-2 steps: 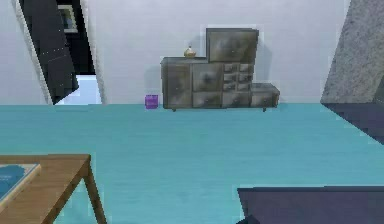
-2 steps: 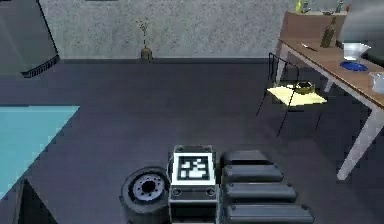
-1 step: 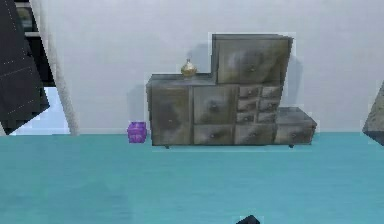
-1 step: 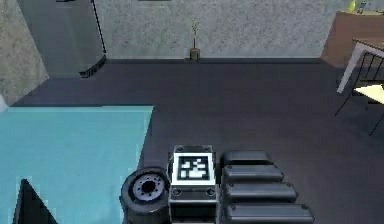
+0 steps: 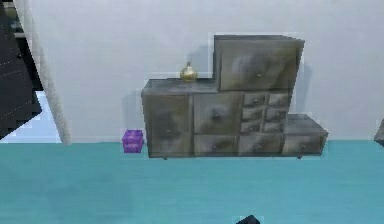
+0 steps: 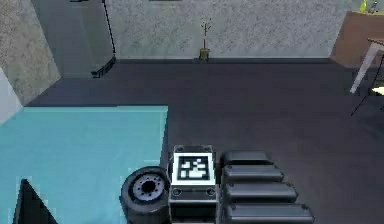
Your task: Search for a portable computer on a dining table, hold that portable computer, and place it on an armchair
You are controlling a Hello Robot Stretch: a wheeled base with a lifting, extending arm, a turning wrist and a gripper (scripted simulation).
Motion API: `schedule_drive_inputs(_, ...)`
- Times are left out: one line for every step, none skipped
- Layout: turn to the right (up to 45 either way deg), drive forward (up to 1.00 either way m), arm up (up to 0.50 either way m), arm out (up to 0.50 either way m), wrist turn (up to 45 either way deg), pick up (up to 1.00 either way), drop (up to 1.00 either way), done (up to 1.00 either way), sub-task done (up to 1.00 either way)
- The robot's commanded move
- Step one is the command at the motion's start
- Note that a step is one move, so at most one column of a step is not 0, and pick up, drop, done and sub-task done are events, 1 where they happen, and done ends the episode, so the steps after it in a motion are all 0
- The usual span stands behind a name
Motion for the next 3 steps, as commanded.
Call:
schedule_drive_inputs(-45.0,0.00,0.00,0.00,0.0,0.00,0.00,0.00,0.00)
schedule_drive_inputs(0.0,0.45,0.00,0.00,0.0,0.00,0.00,0.00,0.00)
schedule_drive_inputs(-45.0,0.00,0.00,0.00,0.0,0.00,0.00,0.00,0.00)
